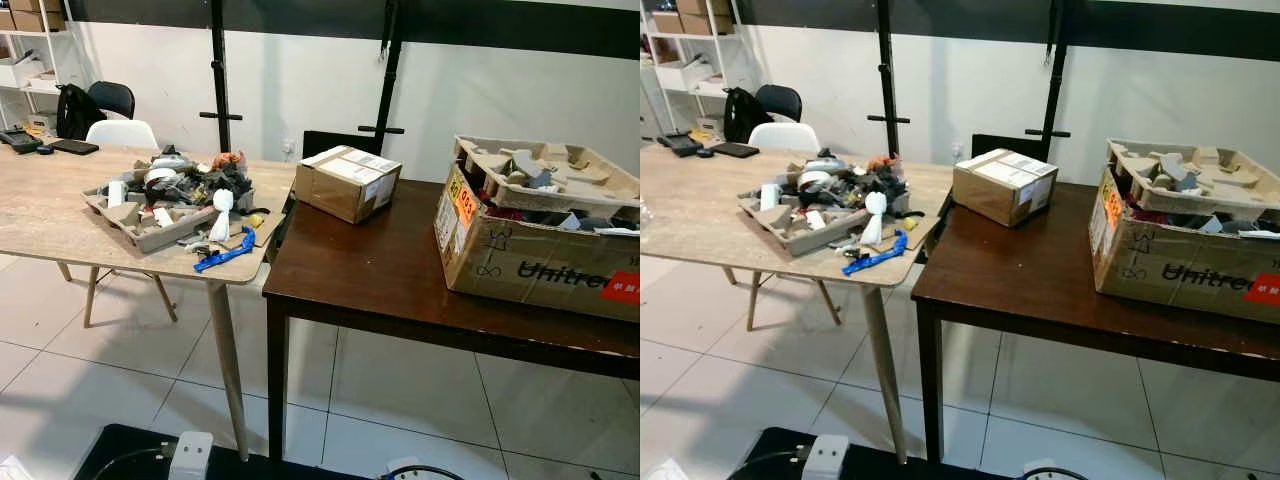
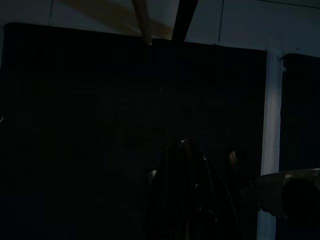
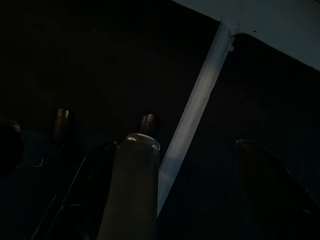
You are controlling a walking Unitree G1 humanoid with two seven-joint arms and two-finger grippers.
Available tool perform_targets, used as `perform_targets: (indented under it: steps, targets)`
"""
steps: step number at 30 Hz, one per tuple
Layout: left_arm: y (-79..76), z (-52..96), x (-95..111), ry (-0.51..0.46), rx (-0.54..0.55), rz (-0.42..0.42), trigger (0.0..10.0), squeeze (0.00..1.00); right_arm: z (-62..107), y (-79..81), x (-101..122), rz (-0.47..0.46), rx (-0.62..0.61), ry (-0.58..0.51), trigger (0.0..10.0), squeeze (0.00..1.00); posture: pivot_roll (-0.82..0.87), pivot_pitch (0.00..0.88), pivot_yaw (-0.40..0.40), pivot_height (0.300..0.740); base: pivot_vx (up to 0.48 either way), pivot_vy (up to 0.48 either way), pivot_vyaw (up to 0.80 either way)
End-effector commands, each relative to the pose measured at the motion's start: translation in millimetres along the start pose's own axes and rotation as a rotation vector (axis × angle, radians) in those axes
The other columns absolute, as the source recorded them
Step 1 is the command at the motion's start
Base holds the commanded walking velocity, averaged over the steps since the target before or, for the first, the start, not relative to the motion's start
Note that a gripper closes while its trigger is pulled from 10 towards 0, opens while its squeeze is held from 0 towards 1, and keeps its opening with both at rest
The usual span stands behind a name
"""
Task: Picking trash to rubbish bin
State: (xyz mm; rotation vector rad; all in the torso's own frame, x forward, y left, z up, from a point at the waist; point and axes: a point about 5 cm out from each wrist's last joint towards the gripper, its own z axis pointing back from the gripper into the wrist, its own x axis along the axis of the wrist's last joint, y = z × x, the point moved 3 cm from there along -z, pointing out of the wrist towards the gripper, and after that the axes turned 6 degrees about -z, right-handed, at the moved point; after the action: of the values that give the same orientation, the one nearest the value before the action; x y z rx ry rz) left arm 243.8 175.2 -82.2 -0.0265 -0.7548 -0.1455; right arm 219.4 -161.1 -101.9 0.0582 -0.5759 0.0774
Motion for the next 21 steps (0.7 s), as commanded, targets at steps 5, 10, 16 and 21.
perform_targets:
  steps: [5,10,16,21]
  targets:
    - [4.6,1.6,-6.7,0.025,0.012,0.027,10.0,0.00,0.4,-1.8,-2.9,-0.003,0.000,0.010,10.0,0.00,0.05,0.000,-0.023,0.740,0.000,0.000,0.00]
    - [5.3,1.5,-5.8,0.022,0.014,0.035,10.0,0.00,0.4,-1.4,-2.8,-0.001,0.002,0.009,10.0,0.00,0.05,0.000,-0.023,0.740,0.254,0.000,0.00]
    - [6.3,1.7,-5.5,0.019,0.014,0.044,10.0,0.00,0.4,-1.0,-2.6,0.003,0.005,0.009,10.0,0.00,0.05,0.000,-0.026,0.740,0.277,0.000,0.00]
    - [6.6,1.9,-5.8,0.018,0.015,0.046,10.0,0.00,0.4,-1.2,-2.5,0.006,0.005,0.008,10.0,0.00,0.05,0.000,-0.026,0.740,0.295,0.000,0.00]
